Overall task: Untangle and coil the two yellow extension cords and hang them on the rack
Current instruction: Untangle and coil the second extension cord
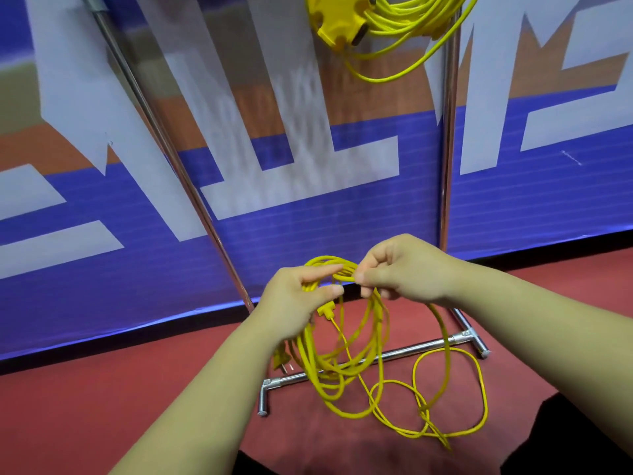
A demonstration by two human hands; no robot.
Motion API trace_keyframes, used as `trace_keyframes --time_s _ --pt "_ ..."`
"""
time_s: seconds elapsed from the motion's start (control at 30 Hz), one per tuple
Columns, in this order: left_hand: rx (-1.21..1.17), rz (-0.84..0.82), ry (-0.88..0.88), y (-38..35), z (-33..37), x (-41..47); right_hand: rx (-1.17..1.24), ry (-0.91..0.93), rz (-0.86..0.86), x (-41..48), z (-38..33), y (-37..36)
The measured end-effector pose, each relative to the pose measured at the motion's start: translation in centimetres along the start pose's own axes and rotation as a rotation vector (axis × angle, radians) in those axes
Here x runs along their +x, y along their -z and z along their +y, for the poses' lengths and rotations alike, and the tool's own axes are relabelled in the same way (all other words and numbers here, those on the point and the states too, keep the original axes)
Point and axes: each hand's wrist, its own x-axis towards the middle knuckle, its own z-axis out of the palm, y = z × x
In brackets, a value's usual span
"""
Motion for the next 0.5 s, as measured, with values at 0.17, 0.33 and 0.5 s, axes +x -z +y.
trace_keyframes --time_s 0.17,0.33,0.5 --pt "-0.064 0.003 -0.017 -0.3 0.5 0.2 0.114 0.005 -0.044 -0.3 0.4 0.6" --pt "-0.304 0.389 0.207 3.7 -2.7 2.1 0.162 -0.076 -0.019 -1.0 2.1 3.7" --pt "-0.471 0.736 0.346 7.0 -5.0 2.4 0.168 -0.216 -0.006 -1.3 4.4 5.2"
